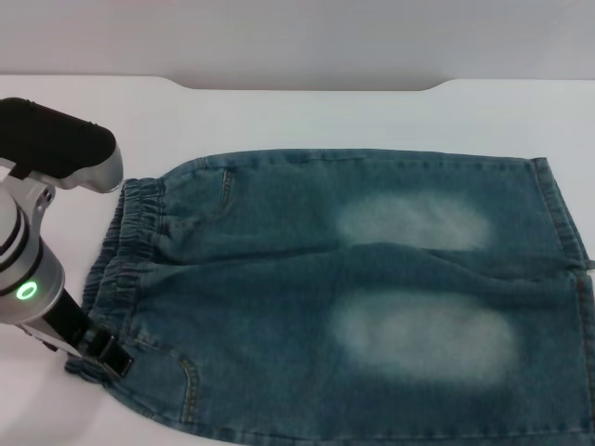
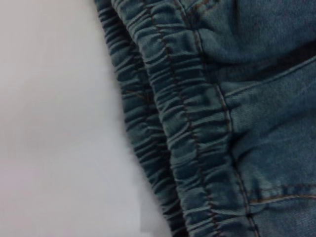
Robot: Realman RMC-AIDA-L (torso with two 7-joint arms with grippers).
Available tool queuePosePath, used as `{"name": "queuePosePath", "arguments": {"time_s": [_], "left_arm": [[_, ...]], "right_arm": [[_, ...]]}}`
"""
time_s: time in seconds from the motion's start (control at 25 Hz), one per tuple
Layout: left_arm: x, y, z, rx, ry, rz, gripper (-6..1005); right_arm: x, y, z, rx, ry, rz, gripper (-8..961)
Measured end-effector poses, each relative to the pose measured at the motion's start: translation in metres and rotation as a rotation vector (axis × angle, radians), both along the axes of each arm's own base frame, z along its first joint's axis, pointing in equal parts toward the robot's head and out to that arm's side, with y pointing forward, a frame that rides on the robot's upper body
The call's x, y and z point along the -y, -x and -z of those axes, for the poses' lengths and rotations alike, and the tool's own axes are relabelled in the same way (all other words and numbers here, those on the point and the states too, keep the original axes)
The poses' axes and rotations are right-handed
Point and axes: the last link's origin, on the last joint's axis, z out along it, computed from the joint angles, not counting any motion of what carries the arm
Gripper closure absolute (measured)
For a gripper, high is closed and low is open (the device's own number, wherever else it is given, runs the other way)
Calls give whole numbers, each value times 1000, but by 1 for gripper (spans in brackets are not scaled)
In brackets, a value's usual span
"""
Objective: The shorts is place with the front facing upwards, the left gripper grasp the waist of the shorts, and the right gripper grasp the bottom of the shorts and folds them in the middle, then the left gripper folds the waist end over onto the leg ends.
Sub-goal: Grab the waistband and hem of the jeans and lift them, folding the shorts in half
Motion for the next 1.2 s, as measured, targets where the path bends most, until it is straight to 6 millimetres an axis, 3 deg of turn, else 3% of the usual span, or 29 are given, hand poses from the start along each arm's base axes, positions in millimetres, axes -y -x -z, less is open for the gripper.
{"name": "queuePosePath", "arguments": {"time_s": [0.64,1.04,1.2], "left_arm": [[-2,3,6,8,4,4,175],[-6,5,3,12,-24,8,400],[-7,5,3,7,-26,13,559]], "right_arm": [[1,1,2,-5,5,-7,302],[0,4,0,-1,7,-17,301],[0,5,-2,3,0,-20,301]]}}
